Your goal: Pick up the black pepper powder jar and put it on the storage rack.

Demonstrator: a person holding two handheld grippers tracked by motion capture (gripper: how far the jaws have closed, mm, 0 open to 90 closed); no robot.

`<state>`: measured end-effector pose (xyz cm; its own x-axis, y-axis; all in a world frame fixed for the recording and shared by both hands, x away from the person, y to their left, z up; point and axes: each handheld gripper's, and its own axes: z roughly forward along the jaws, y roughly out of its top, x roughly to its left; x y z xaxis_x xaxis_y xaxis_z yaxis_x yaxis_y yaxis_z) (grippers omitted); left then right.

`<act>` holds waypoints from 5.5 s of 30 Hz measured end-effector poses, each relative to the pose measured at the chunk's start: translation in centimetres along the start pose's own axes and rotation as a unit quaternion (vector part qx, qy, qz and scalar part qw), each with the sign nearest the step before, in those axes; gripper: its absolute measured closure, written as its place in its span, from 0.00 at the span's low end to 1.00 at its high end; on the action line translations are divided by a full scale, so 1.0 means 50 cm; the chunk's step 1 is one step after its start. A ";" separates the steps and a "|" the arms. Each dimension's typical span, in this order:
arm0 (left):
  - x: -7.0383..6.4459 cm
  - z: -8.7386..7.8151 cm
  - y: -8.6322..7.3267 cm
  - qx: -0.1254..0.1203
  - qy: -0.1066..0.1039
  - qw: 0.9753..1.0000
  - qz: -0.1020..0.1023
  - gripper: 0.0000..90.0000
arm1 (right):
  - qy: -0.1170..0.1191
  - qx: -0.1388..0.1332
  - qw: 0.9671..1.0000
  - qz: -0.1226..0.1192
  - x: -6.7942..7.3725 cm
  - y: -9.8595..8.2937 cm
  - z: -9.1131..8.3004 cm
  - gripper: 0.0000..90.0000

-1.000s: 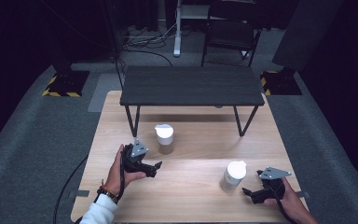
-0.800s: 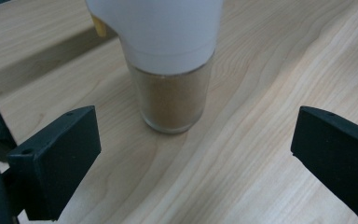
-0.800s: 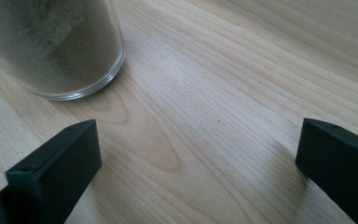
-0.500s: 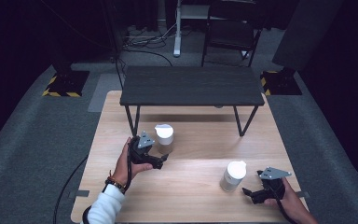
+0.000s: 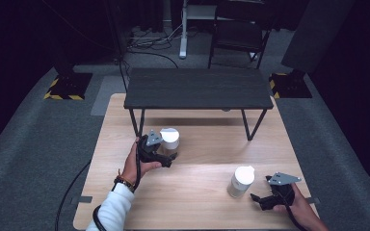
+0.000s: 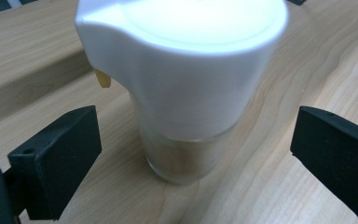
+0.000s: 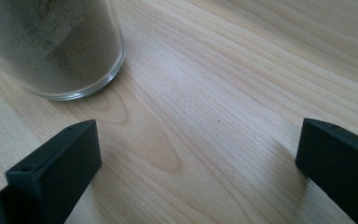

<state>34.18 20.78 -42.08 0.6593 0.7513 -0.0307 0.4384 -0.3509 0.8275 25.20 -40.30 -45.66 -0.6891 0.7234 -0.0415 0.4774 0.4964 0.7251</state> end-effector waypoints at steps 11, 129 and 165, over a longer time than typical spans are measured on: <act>-0.001 0.047 0.006 0.002 0.008 1.000 -0.007 0.03 | 0.000 0.000 1.000 0.000 0.000 0.000 0.000 0.00; 0.008 0.004 0.424 -0.102 -0.035 0.994 0.016 0.34 | -0.002 0.000 1.000 0.002 0.002 -0.001 -0.001 0.00; 0.011 0.030 0.410 -0.116 -0.015 0.993 0.018 0.05 | -0.002 0.000 1.000 0.002 0.002 -0.001 -0.001 0.00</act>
<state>44.45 13.19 -25.99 0.6916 0.7222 -0.0131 0.2643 -0.2362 0.9351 25.09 -40.27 -45.66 -0.6853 0.7271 -0.0419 0.4792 0.4935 0.7258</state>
